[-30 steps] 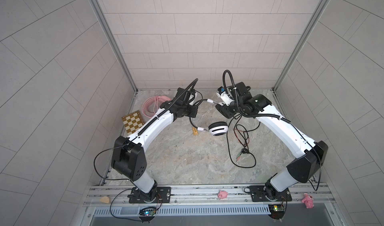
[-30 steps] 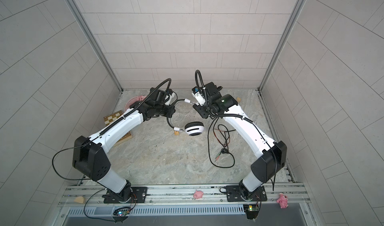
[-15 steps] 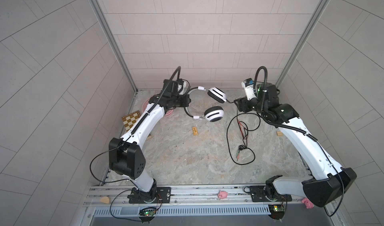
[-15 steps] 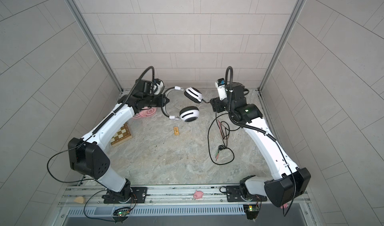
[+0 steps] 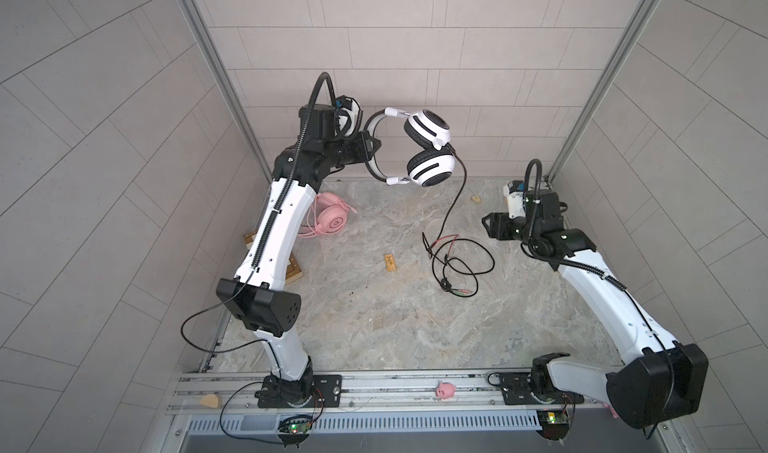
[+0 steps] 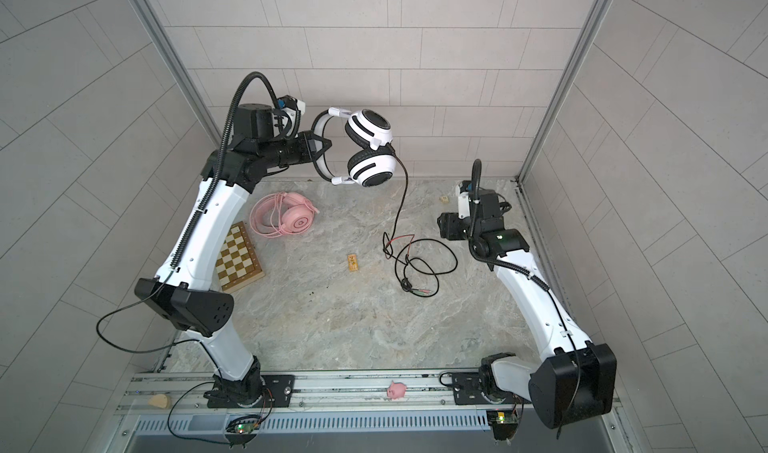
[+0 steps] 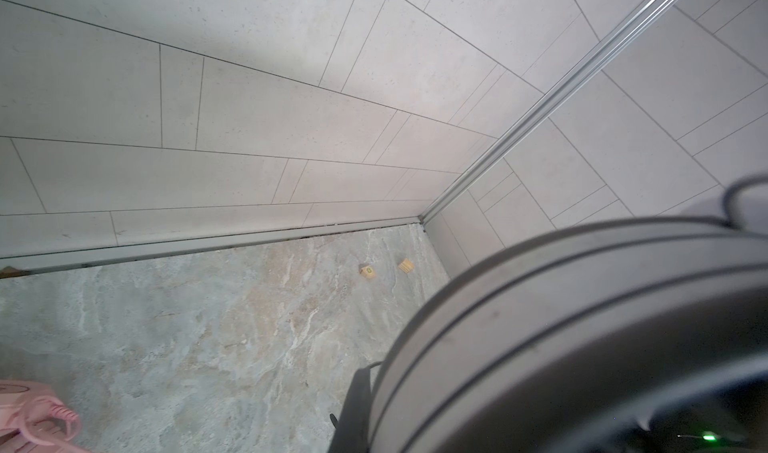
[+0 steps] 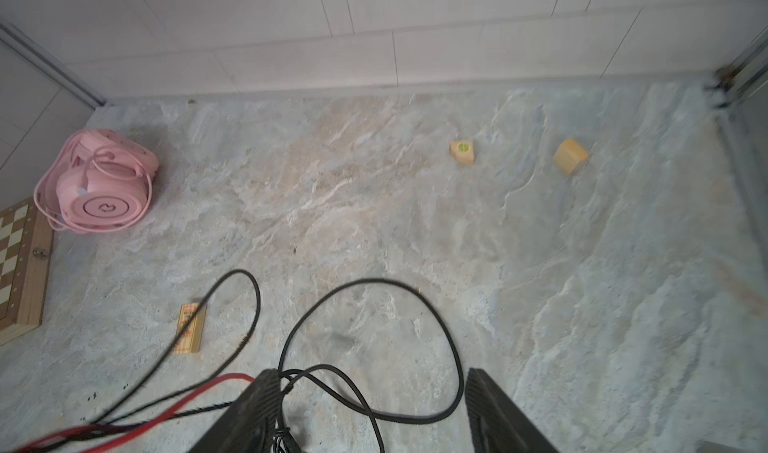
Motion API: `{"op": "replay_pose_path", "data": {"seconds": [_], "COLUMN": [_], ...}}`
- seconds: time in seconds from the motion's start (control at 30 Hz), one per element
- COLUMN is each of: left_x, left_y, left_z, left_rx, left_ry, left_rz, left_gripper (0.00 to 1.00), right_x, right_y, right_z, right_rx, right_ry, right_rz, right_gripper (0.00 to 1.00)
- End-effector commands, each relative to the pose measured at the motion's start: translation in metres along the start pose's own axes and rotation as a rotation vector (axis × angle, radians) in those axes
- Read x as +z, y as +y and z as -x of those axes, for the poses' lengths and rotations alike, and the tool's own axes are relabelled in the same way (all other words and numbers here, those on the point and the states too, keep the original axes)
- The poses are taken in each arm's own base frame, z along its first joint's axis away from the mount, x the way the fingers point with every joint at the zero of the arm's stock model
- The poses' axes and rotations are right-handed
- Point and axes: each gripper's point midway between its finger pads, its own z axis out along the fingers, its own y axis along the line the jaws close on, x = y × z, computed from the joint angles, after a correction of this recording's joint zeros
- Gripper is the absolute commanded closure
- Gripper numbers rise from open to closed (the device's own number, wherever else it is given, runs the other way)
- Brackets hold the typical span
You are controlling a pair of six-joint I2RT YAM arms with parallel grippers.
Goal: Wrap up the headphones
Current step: 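Lift the white headset high with the left gripper while the right grasps the cable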
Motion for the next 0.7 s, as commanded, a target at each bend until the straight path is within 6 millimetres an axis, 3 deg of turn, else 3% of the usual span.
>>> {"op": "replay_pose_path", "data": {"seconds": [0.0, 0.23, 0.4, 0.67], "left_x": [-0.008, -0.005, -0.005, -0.005], "left_y": [-0.021, -0.022, -0.022, -0.023], "left_z": [0.013, 0.017, 0.019, 0.02], "left_rx": [-0.054, -0.057, -0.056, -0.056], "left_ry": [-0.025, -0.027, -0.031, -0.033], "left_rz": [-0.081, -0.086, -0.084, -0.088], "left_gripper": [1.0, 1.0, 1.0, 1.0], "right_x": [0.017, 0.045, 0.048, 0.08], "right_y": [0.016, 0.03, 0.04, 0.018], "right_z": [-0.019, -0.077, -0.095, -0.124], "right_rx": [0.06, 0.14, 0.107, 0.136], "right_ry": [0.016, 0.148, 0.138, 0.249], "right_rz": [0.13, 0.268, 0.318, 0.191], "right_gripper": [0.28, 0.26, 0.27, 0.27]}}
